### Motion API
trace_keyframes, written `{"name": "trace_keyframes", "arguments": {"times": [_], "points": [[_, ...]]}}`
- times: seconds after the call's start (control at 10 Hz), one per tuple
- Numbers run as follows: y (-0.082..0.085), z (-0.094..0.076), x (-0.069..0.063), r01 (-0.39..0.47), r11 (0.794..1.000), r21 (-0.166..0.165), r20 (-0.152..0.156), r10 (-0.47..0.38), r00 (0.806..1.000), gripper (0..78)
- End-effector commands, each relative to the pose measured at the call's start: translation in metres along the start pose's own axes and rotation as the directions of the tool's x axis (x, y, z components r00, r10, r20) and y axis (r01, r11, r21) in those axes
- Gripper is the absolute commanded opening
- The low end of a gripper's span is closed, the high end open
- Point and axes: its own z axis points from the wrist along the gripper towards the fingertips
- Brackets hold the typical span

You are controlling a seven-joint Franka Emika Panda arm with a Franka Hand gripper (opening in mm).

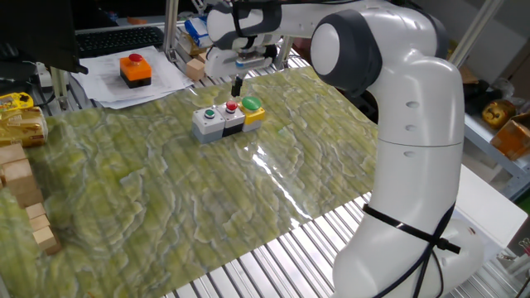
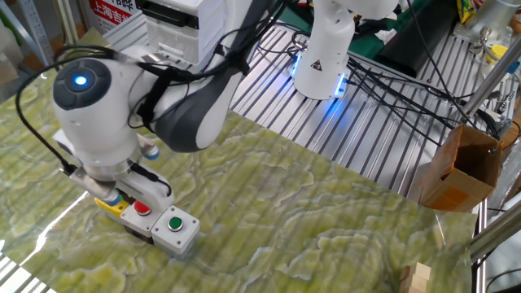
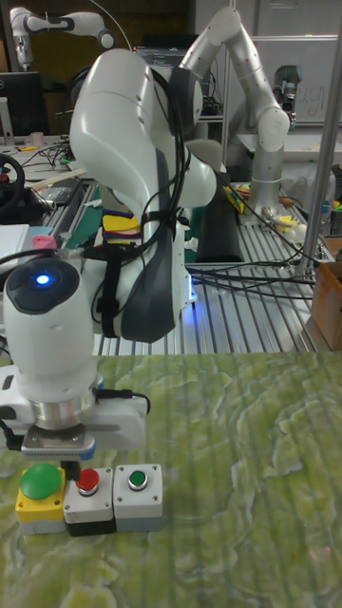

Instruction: Press three buttons from left to right in sequence

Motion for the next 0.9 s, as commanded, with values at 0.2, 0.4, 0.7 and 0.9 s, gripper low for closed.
{"name": "trace_keyframes", "arguments": {"times": [0.2,0.4,0.7,0.9], "points": [[0.008,0.013,-0.001,-0.010,1.000,-0.003,0.011,0.010,1.000,0.0],[0.014,0.036,0.001,-0.014,1.000,-0.004,0.035,0.014,0.999,0.0],[0.019,0.064,0.004,-0.020,1.000,-0.005,0.075,0.020,0.997,0.0],[0.018,0.063,0.005,-0.018,1.000,-0.005,0.069,0.019,0.997,0.0]]}}
